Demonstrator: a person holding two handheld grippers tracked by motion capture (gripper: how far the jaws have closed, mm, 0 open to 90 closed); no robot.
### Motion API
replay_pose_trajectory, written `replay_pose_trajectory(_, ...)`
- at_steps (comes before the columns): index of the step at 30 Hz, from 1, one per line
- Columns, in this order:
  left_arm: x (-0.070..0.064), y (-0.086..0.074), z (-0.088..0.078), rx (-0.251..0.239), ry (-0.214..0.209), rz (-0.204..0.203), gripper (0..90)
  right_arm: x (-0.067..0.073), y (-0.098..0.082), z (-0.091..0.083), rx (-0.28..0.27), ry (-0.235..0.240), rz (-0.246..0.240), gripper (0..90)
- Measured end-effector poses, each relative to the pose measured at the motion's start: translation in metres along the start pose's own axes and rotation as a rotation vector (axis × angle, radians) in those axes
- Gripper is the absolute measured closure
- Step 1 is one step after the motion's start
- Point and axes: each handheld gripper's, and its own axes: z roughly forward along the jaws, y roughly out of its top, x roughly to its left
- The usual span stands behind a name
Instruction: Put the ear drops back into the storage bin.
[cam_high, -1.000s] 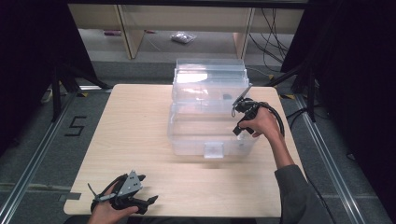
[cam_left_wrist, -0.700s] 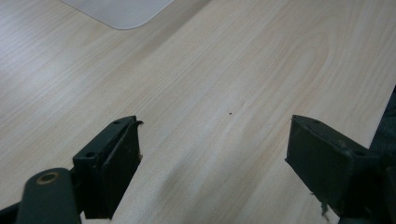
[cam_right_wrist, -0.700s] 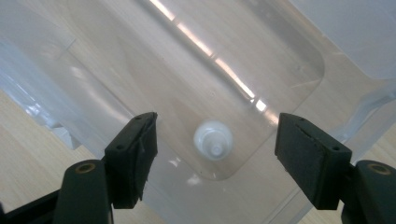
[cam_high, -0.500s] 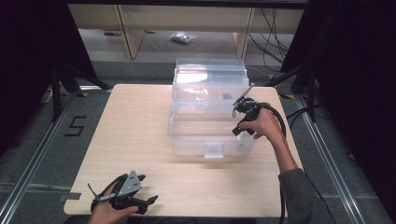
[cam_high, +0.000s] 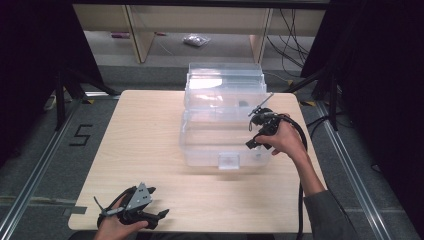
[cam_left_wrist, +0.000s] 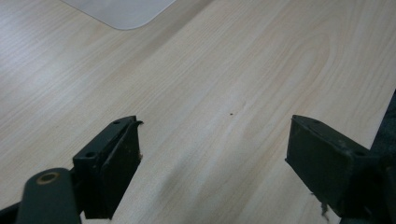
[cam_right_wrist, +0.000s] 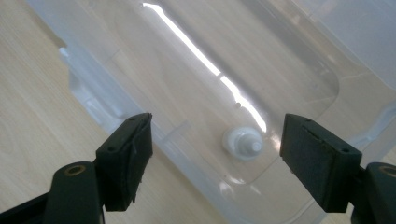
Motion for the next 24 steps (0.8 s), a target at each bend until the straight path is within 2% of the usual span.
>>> replay_pose_trajectory(1,0.0,0.0,0.0,-0.004,-0.001,-0.013,17.1,0.001,-0.001,-0.001,-0.016,0.005,-0.021,25.3)
replay_pose_trajectory(2,0.0,0.0,0.0,-0.005,0.004,0.001,17.1,0.002,-0.003,-0.001,-0.027,0.003,-0.028,25.3)
replay_pose_trajectory(5,0.0,-0.001,0.001,0.001,0.002,-0.014,17.1,0.009,-0.006,-0.004,-0.044,0.006,-0.031,24.0)
replay_pose_trajectory(6,0.0,0.0,0.0,-0.003,-0.002,0.001,17.1,0.011,-0.008,-0.004,-0.048,0.005,-0.038,24.5)
replay_pose_trajectory(9,0.001,0.0,0.001,0.005,0.006,0.005,17.1,0.017,-0.012,-0.006,-0.06,0.023,-0.058,24.3)
replay_pose_trajectory(10,0.001,0.0,0.001,0.005,0.007,0.006,17.1,0.02,-0.014,-0.007,-0.057,0.024,-0.048,24.3)
replay_pose_trajectory(11,0.0,0.0,0.0,0.003,0.005,0.003,17.1,0.021,-0.015,-0.007,-0.065,0.02,-0.065,24.3)
replay_pose_trajectory(13,0.0,-0.001,0.0,0.0,0.0,-0.014,17.1,0.026,-0.019,-0.008,-0.077,0.03,-0.064,24.1)
replay_pose_trajectory(24,0.0,0.0,0.0,-0.003,-0.001,0.0,17.1,0.042,-0.029,-0.011,-0.116,0.043,-0.1,24.0)
